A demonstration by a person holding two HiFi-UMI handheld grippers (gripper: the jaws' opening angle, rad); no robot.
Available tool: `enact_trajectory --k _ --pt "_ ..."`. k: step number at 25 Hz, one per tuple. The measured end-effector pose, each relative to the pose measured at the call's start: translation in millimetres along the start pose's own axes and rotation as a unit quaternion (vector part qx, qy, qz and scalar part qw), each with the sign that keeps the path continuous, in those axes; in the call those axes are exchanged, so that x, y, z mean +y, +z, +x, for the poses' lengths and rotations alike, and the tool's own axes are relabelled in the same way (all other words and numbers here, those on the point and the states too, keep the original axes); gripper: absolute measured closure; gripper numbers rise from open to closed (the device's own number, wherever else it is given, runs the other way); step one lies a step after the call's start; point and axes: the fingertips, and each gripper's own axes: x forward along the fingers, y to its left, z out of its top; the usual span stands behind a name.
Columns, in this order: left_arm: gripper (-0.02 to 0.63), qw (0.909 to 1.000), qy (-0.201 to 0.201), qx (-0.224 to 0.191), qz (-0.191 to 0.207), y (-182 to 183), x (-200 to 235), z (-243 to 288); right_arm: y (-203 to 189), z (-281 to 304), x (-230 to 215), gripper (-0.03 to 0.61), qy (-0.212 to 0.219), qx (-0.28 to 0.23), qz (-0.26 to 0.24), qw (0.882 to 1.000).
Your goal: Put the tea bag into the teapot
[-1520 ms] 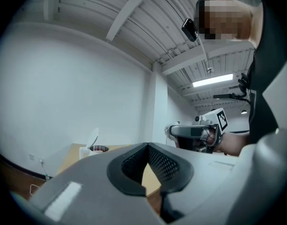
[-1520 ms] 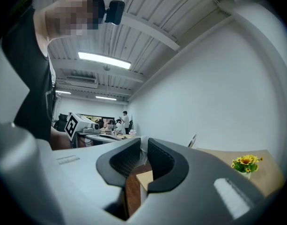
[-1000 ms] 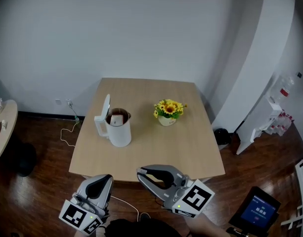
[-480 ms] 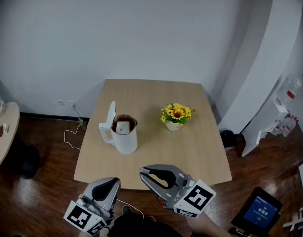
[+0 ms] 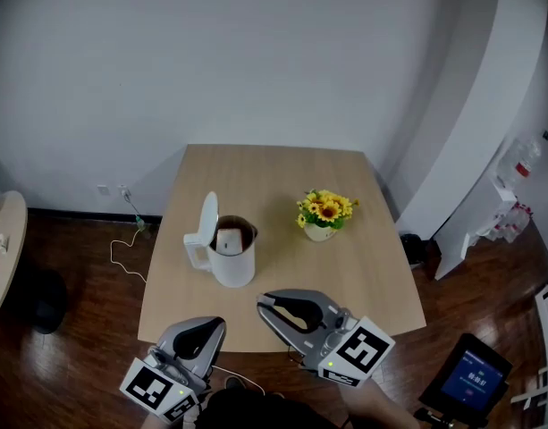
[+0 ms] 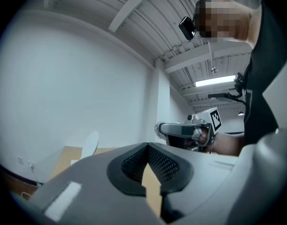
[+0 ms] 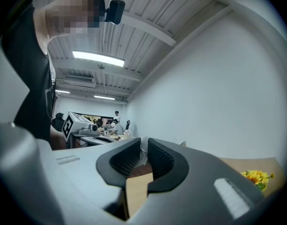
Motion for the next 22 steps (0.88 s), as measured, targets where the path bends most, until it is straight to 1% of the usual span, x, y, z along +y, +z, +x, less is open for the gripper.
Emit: enact_trajectory --k 6,11,18,22 --pt "0.612 0.9996 -0.029 -0.002 0.001 1.9 17.4 1.7 -2.6 21.0 -7.1 0.528 -0.012 0.003 -0.002 1.000" --pt "0.611 0.9993 -0.038 0.002 0.001 -1.5 31.0 10.2 -3.6 29.8 -20.9 0.528 -0.021 0.008 -0.010 1.000" --pt "0.611 0.9997 -0.023 0.008 -0.007 -3.8 39.6 35.0 -11.5 36.9 -48.4 0.528 -0.001 0.018 0.002 1.000" --pt "0.611 0.9999 0.002 0.011 -0.010 -5.0 40.9 45.2 -14.3 39.2 -65.2 0.528 0.019 0.018 0.006 1.000"
